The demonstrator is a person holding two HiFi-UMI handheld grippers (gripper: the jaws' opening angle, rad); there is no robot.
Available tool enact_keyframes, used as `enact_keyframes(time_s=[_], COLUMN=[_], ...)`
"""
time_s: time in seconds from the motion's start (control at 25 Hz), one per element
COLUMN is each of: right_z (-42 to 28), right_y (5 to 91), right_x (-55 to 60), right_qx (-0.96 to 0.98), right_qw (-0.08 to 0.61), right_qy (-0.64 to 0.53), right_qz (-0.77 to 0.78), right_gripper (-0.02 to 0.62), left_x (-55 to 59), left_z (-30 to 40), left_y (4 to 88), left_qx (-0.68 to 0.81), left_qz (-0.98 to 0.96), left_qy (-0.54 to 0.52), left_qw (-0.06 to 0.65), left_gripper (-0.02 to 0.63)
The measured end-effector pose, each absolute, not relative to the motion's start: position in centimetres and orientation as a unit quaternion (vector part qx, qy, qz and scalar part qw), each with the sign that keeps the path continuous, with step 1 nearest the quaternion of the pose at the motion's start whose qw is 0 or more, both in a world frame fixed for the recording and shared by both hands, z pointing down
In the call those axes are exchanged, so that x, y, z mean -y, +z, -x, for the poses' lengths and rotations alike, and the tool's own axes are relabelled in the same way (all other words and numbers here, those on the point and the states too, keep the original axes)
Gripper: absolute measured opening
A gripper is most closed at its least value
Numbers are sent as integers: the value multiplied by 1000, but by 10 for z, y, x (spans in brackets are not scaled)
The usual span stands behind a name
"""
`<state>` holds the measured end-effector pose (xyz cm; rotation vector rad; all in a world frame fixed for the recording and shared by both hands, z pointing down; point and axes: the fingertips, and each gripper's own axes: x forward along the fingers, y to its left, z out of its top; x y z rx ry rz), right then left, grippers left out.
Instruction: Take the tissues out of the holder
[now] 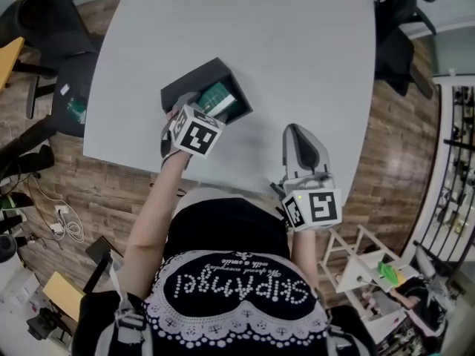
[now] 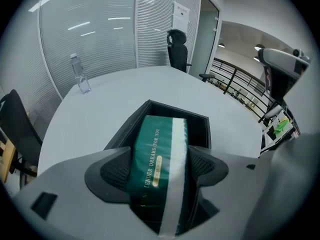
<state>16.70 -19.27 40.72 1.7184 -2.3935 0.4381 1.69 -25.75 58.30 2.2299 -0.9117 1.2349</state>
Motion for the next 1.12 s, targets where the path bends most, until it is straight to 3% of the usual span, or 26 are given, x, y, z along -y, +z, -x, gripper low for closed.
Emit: enact_keyframes(time_s=[1.12], right_z=[-168], right_y=[408], right_x=[188], right_qx=[796], right_qw=[87], right_qy=[154], right_qz=[-578], right_gripper=[37], left_x=[258], left_z=[-19], left_y=[584], left_qx=[336], left_qz=[-802], left_qy=[452], left_qw=[198], left_gripper=[348])
